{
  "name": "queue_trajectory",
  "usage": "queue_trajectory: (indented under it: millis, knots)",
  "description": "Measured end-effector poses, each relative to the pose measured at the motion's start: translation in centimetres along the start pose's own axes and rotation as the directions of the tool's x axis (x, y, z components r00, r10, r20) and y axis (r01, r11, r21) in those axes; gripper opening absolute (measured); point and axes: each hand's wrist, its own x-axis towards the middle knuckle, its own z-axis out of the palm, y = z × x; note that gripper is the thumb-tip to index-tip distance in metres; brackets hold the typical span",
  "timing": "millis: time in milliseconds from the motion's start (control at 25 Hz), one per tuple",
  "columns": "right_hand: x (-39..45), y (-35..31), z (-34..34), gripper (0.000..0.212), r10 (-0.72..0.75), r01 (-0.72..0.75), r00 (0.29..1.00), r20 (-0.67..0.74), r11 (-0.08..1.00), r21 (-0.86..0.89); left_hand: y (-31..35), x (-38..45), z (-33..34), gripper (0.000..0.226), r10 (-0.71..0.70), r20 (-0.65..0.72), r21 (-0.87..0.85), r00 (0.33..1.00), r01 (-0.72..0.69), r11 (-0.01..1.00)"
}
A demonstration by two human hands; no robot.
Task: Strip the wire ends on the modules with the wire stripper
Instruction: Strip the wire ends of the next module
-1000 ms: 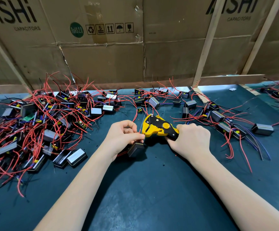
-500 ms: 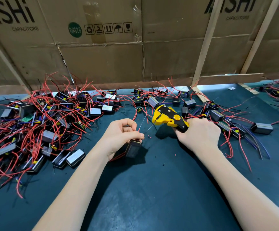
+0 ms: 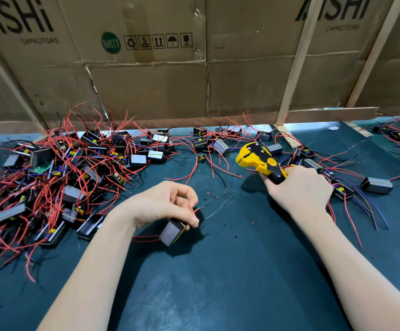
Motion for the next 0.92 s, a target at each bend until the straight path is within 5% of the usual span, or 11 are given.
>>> queue_trajectory:
  millis: [240, 360, 480, 600, 680, 760, 840, 920]
  knots:
    - [-0.7, 0.0, -0.5, 0.054, -0.033, 0.031, 0.999, 0.009, 0.985, 0.168, -0.3, 0.5, -0.9, 0.02, 0.032, -0.204, 0.059, 0.978, -0.02, 0.998]
    - [-0.3, 0.2, -1.4, 0.052, 0.018, -0.011, 1.0, -0.015, 0.939, 0.344, -0.2, 0.8, -0.1, 0.01, 0.175, -0.337, 0.058, 0.925, -0.165, 0.985]
    - [0.3, 1.4, -2.2, 0.053, 0.158, -0.116, 0.985, -0.067, 0.9, 0.42, 0.6, 2.0, 3.2, 0.025, 0.466, -0.238, 0.044, 0.852, -0.47, 0.881]
    - [0.7, 2.3, -2.9, 0.056, 0.275, -0.2, 0.959, -0.072, 0.832, 0.518, 0.6, 2.9, 5.1, 0.081, 0.5, 0.032, 0.04, 0.866, -0.501, 0.865]
    - [0.9, 2.6, -3.2, 0.056, 0.292, -0.213, 0.955, -0.05, 0.796, 0.567, 0.3, 2.9, 4.5, 0.086, 0.453, -0.002, 0.107, 0.892, -0.45, 0.887]
    - [0.8, 2.6, -3.2, 0.056, 0.272, -0.187, 0.961, -0.051, 0.774, 0.605, 0.1, 2.4, 3.0, 0.065, 0.446, -0.181, 0.164, 0.877, -0.42, 0.893]
    - [0.6, 2.3, -3.0, 0.056, 0.206, -0.122, 0.977, -0.049, 0.737, 0.665, 0.3, 1.8, 1.3, 0.042, 0.482, -0.423, 0.218, 0.767, -0.43, 0.876]
    - [0.3, 1.4, -3.0, 0.054, 0.103, -0.098, 0.994, 0.045, 0.596, 0.797, 0.5, 1.1, -0.4, 0.033, 0.499, -0.678, 0.301, 0.539, -0.416, 0.858]
